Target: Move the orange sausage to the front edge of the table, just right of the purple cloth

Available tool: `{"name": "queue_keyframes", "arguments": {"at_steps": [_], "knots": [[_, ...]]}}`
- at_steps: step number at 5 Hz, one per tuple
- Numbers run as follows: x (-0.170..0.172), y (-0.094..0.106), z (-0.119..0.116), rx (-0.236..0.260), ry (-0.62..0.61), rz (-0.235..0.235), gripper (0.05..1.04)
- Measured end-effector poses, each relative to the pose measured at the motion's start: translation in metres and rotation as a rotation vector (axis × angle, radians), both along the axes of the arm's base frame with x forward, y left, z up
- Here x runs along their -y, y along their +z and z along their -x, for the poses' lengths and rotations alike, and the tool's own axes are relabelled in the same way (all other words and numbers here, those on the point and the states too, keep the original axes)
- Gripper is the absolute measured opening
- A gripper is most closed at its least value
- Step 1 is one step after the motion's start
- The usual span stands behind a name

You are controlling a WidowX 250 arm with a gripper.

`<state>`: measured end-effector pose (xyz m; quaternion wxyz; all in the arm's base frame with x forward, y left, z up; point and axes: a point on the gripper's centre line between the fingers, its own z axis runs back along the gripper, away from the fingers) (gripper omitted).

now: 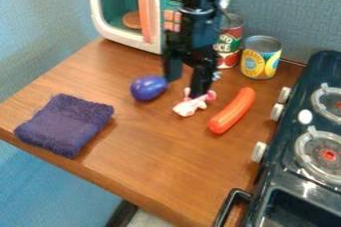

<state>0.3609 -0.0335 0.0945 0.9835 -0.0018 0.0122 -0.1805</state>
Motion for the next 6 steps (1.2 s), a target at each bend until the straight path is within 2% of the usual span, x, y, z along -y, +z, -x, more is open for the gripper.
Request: {"name": "queue_keyframes", "arguments": {"at_steps": [1, 2, 4, 5, 6], "knots": [[0.020, -0.003, -0.018, 0.088, -0.001, 0.004, 1.000], [0.029, -0.020, -0.033, 0.099, 0.005, 0.010, 1.000], [0.041, -0.040, -0.044, 0.098, 0.025, 0.018, 1.000], [0.047, -0.043, -0.052, 0.093, 0.035, 0.011, 1.000], [0.054, -0.051, -0.055, 0.064, 0.038, 0.005, 1.000]]}}
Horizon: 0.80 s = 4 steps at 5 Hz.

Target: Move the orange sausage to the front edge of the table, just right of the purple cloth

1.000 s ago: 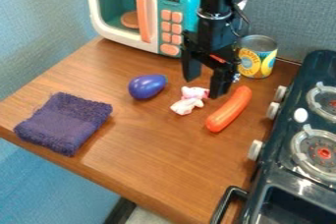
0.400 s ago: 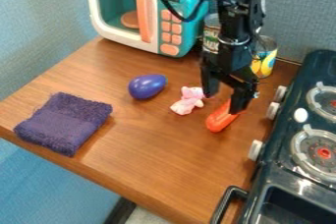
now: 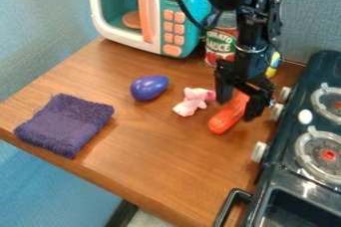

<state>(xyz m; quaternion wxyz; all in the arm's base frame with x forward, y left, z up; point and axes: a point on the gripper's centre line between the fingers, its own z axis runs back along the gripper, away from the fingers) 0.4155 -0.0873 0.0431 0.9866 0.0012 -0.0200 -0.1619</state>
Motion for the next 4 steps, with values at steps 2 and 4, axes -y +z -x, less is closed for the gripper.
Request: {"name": "queue_keyframes", "arguments": {"at_steps": [2, 4], "knots": [[-0.001, -0.019, -0.003, -0.049, 0.043, -0.023, 0.670], [0.005, -0.022, 0.001, -0.081, 0.055, 0.017, 0.565]]}}
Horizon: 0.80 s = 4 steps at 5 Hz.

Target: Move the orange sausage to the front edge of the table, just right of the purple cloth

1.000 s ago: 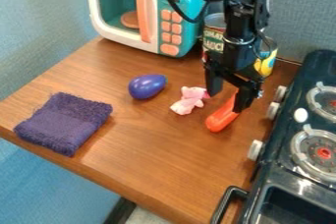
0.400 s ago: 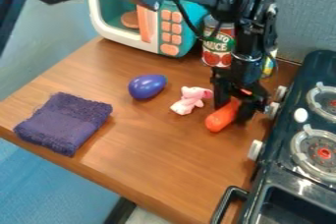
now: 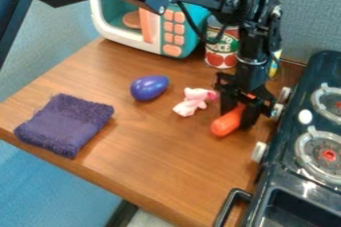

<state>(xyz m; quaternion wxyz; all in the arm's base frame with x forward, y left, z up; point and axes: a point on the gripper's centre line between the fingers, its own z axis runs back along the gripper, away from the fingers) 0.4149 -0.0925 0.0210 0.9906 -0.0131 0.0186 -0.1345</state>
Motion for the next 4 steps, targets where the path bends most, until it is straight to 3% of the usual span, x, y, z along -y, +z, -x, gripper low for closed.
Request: {"name": "queue_keyframes", "arguments": {"at_steps": [1, 3, 4], "knots": [[-0.001, 0.001, 0.010, 0.022, 0.043, 0.022, 0.565], [-0.037, 0.043, 0.038, 0.280, 0.542, -0.077, 0.565], [-0.048, 0.055, 0.062, 0.337, 0.753, -0.103, 0.565]]}}
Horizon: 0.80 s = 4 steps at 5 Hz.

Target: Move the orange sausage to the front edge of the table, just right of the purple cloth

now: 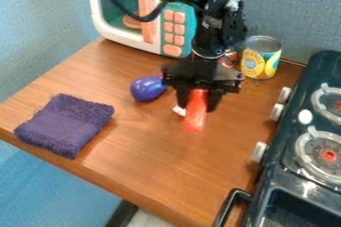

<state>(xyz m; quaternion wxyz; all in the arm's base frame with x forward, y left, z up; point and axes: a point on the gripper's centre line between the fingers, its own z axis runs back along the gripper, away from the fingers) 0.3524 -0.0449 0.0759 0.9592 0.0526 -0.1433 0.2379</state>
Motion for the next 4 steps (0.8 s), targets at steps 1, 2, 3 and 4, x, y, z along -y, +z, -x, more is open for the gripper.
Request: {"name": "queue_keyframes", "arguments": {"at_steps": [1, 2, 3, 4], "knots": [[0.003, -0.012, 0.019, -0.018, 0.097, 0.111, 0.565], [-0.007, -0.016, 0.036, -0.047, 0.211, 0.173, 0.565], [-0.009, -0.026, 0.052, -0.093, 0.271, 0.198, 0.565], [-0.014, -0.033, 0.059, -0.096, 0.395, 0.223, 0.565]]}}
